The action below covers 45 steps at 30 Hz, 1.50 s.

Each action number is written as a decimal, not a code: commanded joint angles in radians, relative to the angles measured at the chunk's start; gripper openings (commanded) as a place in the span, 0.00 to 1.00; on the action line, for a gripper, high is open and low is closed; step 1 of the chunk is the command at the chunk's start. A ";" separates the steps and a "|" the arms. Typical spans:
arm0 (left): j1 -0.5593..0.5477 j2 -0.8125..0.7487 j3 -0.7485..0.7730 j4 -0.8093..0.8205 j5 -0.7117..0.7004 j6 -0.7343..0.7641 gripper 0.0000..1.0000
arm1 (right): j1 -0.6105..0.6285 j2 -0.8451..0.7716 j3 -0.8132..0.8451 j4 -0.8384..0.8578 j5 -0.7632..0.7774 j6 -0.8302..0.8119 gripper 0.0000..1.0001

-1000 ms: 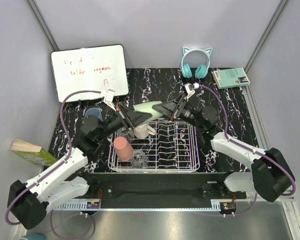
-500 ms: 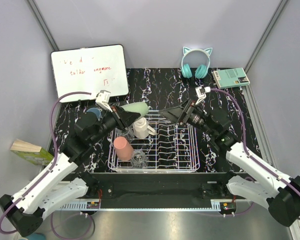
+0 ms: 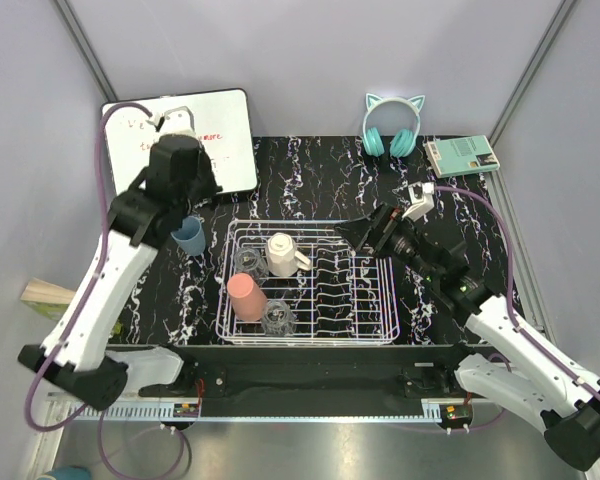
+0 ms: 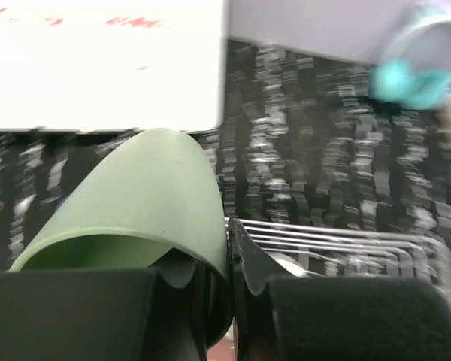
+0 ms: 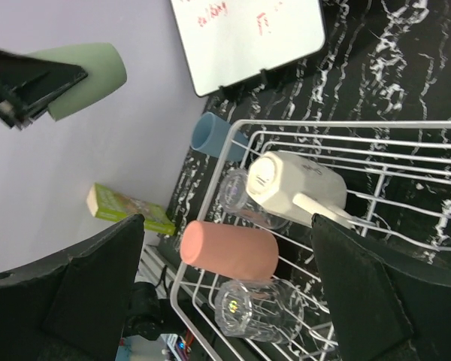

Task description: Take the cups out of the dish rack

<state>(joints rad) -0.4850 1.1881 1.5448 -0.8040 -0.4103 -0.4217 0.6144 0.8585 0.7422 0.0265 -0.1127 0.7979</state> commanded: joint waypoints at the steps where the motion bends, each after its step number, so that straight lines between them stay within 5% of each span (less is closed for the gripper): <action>1: 0.175 0.146 0.063 -0.218 0.072 0.064 0.00 | -0.001 -0.009 0.043 -0.076 0.050 -0.040 1.00; 14: 0.310 0.404 0.155 -0.242 0.117 0.057 0.00 | -0.001 -0.062 -0.006 -0.105 0.065 -0.086 1.00; 45: 0.375 0.412 -0.163 -0.067 0.245 0.003 0.00 | -0.001 -0.007 -0.018 -0.103 0.050 -0.086 1.00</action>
<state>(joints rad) -0.1314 1.5997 1.4052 -0.9394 -0.2031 -0.4019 0.6144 0.8543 0.7322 -0.0952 -0.0696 0.7284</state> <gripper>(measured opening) 0.135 0.994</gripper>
